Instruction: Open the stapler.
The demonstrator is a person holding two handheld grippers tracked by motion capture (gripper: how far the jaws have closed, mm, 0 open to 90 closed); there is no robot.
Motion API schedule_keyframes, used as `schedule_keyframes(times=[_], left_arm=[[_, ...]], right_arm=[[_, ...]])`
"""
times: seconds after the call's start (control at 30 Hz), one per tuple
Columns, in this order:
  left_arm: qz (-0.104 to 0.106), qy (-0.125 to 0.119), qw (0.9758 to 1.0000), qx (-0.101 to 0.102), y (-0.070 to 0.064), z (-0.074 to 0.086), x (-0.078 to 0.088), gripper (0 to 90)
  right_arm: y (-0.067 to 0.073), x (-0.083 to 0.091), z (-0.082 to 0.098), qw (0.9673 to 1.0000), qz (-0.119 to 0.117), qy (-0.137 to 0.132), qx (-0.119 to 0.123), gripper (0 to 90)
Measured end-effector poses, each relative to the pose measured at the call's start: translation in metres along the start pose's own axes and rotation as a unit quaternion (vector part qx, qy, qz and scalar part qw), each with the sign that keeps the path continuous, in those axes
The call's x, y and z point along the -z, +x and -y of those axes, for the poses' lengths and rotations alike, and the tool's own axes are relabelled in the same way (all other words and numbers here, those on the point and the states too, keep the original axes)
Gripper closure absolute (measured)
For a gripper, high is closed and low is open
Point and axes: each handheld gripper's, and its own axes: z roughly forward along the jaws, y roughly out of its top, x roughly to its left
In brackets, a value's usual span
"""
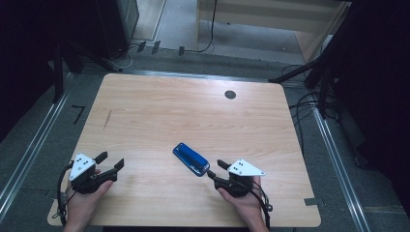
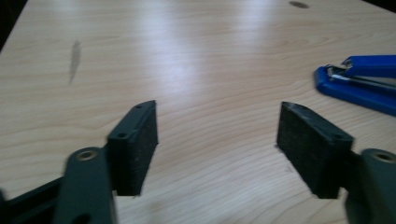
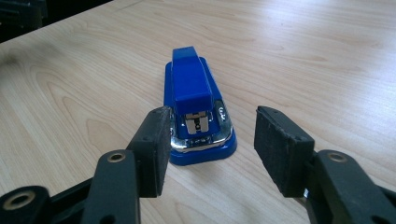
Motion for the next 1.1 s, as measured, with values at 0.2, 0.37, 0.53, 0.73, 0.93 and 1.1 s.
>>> schedule_keyframes(times=[0.2, 0.37, 0.53, 0.73, 0.93, 1.1], left_arm=[[0.057, 0.006, 0.9983, -0.002, -0.027, -0.006, -0.014, 61.8], [0.092, 0.009, 0.9957, -0.007, -0.049, -0.008, -0.029, 79.5], [0.118, 0.024, 0.9924, -0.025, -0.073, -0.01, -0.049, 86.9], [0.151, 0.037, 0.9869, -0.043, -0.094, -0.009, -0.066, 90.0], [0.163, 0.046, 0.9839, -0.057, -0.107, -0.007, -0.078, 90.0], [0.177, 0.049, 0.9815, -0.056, -0.117, -0.011, -0.088, 90.0]], right_arm=[[0.0, -0.003, 0.003, 1.0, 0.004, 0.004, -0.005, 51.1], [-0.001, -0.003, 0.004, 0.9999, 0.007, 0.005, -0.008, 52.6], [0.0, -0.005, 0.004, 0.9999, 0.007, 0.009, -0.005, 53.4], [0.001, -0.008, 0.005, 0.9999, 0.0, 0.013, -0.002, 56.2], [0.001, -0.009, 0.005, 0.9999, -0.005, 0.014, -0.001, 59.0], [0.0, -0.009, 0.005, 0.9998, -0.008, 0.017, -0.002, 62.0]])
